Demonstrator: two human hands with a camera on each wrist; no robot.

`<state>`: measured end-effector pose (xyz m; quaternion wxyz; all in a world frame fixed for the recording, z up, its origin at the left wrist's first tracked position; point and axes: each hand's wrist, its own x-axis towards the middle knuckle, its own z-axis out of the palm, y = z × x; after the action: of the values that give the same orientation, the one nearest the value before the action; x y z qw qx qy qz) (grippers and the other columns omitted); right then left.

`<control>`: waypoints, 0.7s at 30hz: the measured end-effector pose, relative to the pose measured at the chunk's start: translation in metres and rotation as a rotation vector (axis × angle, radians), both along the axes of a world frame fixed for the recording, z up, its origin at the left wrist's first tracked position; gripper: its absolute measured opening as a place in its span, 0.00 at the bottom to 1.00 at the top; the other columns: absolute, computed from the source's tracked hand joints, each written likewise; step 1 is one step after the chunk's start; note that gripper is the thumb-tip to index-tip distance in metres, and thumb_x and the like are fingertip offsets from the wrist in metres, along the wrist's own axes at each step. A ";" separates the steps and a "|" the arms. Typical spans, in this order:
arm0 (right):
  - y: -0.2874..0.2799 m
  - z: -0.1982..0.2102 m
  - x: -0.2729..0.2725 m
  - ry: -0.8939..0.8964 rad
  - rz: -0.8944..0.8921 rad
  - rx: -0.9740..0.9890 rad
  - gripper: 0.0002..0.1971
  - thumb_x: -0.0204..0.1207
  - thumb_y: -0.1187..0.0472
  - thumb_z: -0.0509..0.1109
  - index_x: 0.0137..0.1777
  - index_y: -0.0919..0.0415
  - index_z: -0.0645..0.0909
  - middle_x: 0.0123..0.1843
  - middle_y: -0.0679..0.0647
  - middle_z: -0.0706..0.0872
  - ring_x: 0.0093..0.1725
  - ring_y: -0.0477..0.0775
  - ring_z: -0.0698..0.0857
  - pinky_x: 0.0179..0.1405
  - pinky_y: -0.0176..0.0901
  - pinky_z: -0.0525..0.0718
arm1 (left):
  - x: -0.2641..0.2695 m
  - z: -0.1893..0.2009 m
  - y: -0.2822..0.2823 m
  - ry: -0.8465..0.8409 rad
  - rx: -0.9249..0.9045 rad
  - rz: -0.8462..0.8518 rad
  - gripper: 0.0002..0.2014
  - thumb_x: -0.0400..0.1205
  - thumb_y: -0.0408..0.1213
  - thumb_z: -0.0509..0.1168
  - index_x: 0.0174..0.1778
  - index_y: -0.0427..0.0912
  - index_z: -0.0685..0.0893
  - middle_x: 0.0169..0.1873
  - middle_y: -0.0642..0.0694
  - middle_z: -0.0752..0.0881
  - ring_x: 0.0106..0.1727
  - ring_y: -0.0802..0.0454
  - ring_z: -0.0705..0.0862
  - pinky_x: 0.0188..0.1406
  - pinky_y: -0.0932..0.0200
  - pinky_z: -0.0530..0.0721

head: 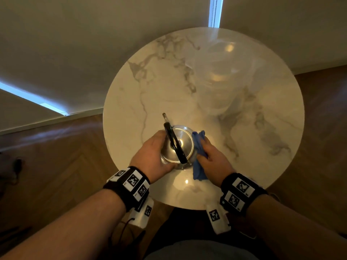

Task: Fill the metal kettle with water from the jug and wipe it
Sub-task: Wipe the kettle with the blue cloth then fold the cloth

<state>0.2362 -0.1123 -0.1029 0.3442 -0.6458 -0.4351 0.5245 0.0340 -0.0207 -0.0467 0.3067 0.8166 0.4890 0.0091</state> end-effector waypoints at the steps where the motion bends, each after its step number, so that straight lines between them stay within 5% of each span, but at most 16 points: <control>1: -0.004 0.003 -0.003 -0.050 0.024 0.024 0.33 0.86 0.65 0.59 0.87 0.42 0.55 0.88 0.44 0.56 0.66 0.31 0.74 0.58 0.15 0.72 | 0.003 -0.003 0.001 0.019 -0.005 -0.005 0.49 0.64 0.61 0.79 0.81 0.54 0.68 0.74 0.58 0.77 0.69 0.58 0.79 0.67 0.60 0.79; 3: -0.019 0.003 -0.011 -0.142 0.046 0.101 0.33 0.86 0.67 0.60 0.87 0.44 0.57 0.89 0.46 0.56 0.66 0.31 0.77 0.58 0.11 0.67 | 0.007 -0.007 0.004 0.087 0.017 -0.015 0.50 0.63 0.62 0.78 0.81 0.55 0.69 0.76 0.60 0.74 0.71 0.56 0.79 0.68 0.51 0.84; 7: -0.053 -0.010 -0.028 -0.252 0.114 0.147 0.36 0.84 0.68 0.63 0.87 0.44 0.57 0.90 0.43 0.46 0.57 0.55 0.85 0.49 0.14 0.75 | 0.012 -0.007 0.007 0.185 0.046 0.018 0.50 0.62 0.58 0.84 0.80 0.52 0.71 0.76 0.56 0.74 0.70 0.51 0.80 0.66 0.52 0.84; 9: -0.055 -0.015 -0.029 -0.315 0.121 0.129 0.35 0.83 0.67 0.63 0.86 0.41 0.58 0.90 0.41 0.45 0.55 0.50 0.88 0.49 0.16 0.77 | 0.014 -0.005 0.008 0.223 0.047 0.006 0.51 0.61 0.58 0.84 0.80 0.52 0.71 0.76 0.55 0.72 0.68 0.50 0.81 0.63 0.54 0.84; 13: -0.033 -0.017 -0.023 -0.351 -0.017 0.207 0.26 0.87 0.64 0.60 0.83 0.49 0.68 0.88 0.42 0.56 0.76 0.39 0.72 0.67 0.15 0.63 | 0.017 0.000 0.010 0.285 0.037 -0.022 0.49 0.61 0.60 0.83 0.78 0.52 0.75 0.75 0.54 0.71 0.64 0.50 0.83 0.57 0.57 0.82; 16: -0.044 -0.024 -0.025 -0.363 0.014 0.216 0.25 0.85 0.65 0.63 0.80 0.46 0.74 0.88 0.41 0.57 0.76 0.35 0.69 0.69 0.17 0.63 | 0.017 -0.001 0.011 0.300 0.038 -0.005 0.48 0.58 0.63 0.83 0.75 0.53 0.78 0.71 0.56 0.73 0.61 0.51 0.84 0.54 0.57 0.84; 19: -0.063 -0.027 -0.029 -0.373 0.127 0.234 0.35 0.81 0.69 0.66 0.81 0.33 0.67 0.90 0.45 0.53 0.71 0.41 0.76 0.66 0.23 0.72 | 0.018 -0.002 0.012 0.308 0.038 0.011 0.46 0.57 0.67 0.81 0.73 0.54 0.80 0.69 0.57 0.73 0.60 0.51 0.85 0.54 0.54 0.87; 21: -0.058 -0.023 -0.028 -0.302 0.088 0.178 0.37 0.84 0.66 0.63 0.83 0.29 0.58 0.87 0.50 0.64 0.68 0.49 0.82 0.64 0.28 0.77 | 0.019 -0.001 0.013 0.313 0.037 0.017 0.45 0.59 0.65 0.81 0.73 0.54 0.80 0.69 0.57 0.74 0.59 0.51 0.85 0.54 0.55 0.86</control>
<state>0.2079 -0.1705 -0.1260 0.3075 -0.6646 -0.5543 0.3956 0.0531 -0.0079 -0.0482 0.2117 0.8094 0.5373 -0.1068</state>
